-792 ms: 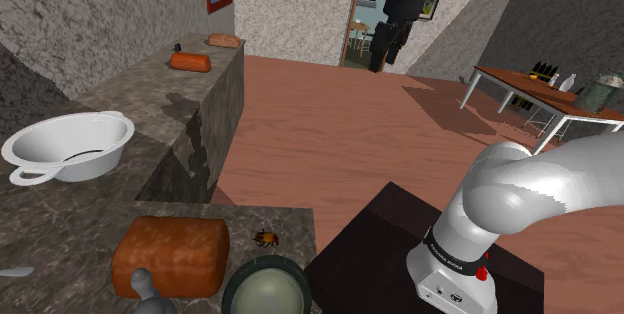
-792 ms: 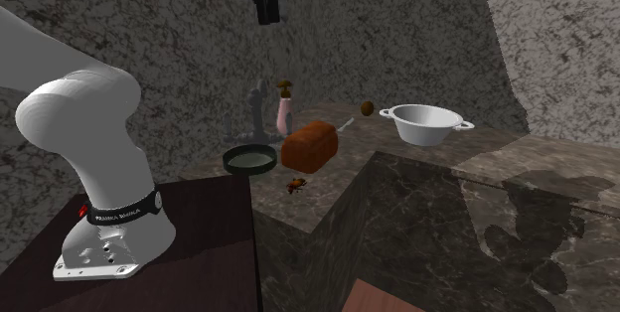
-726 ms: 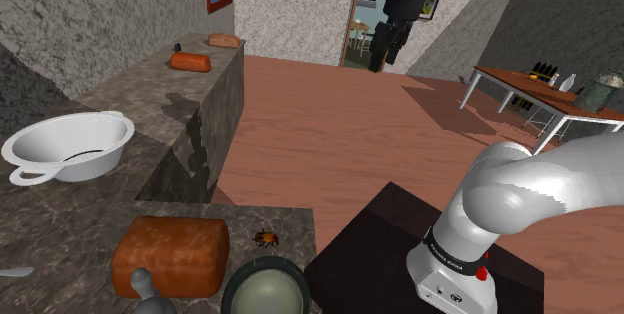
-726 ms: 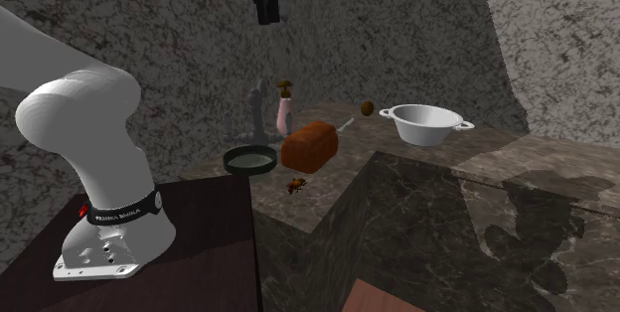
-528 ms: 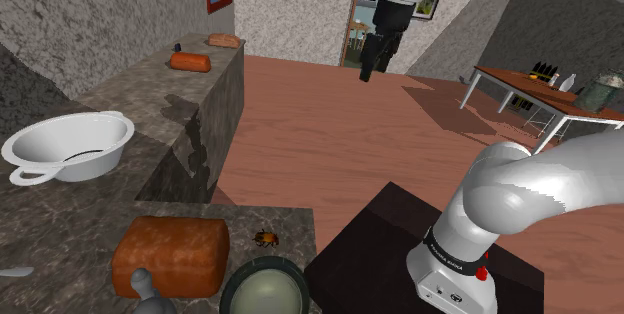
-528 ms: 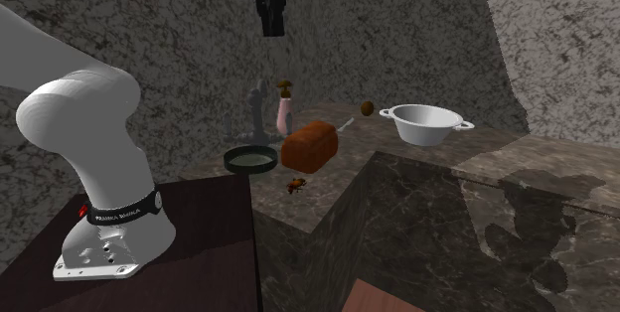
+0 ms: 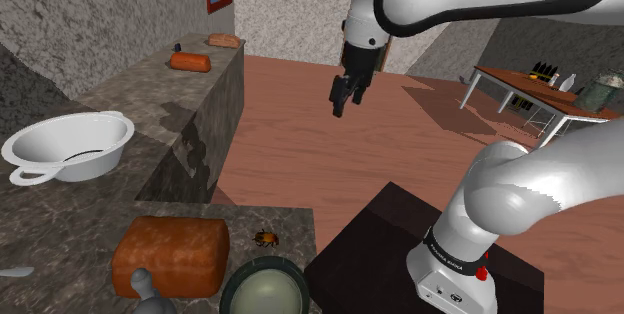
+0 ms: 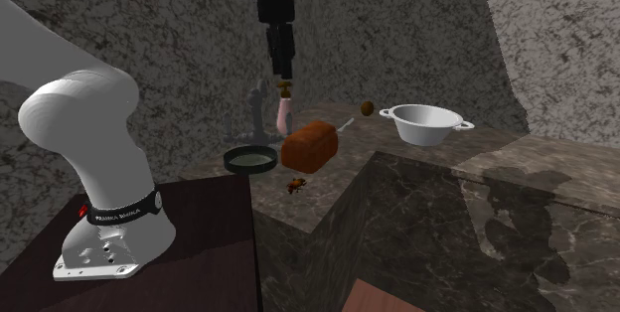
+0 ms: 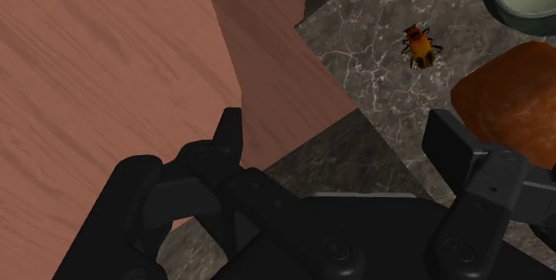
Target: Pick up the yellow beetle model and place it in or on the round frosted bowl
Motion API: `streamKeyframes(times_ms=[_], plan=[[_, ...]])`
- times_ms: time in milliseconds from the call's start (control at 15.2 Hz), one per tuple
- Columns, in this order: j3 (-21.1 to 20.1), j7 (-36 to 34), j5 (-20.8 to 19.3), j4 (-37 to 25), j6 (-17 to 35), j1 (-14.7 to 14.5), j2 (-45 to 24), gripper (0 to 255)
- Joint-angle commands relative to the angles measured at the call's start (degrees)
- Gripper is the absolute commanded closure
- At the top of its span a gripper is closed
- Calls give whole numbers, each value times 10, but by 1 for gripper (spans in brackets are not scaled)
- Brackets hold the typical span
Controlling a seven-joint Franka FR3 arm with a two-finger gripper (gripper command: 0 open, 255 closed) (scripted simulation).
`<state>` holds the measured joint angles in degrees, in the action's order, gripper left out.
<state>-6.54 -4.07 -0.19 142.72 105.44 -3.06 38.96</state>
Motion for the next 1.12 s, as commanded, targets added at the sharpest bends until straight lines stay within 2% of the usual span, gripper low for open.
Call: streamKeyframes(times_ms=[0,594,1056], plan=[[-16,-18,5,15,38,-4,-28,0],[-85,-99,6,46,187,-15,-174,0],[-133,-186,-41,27,292,-13,-327,0]])
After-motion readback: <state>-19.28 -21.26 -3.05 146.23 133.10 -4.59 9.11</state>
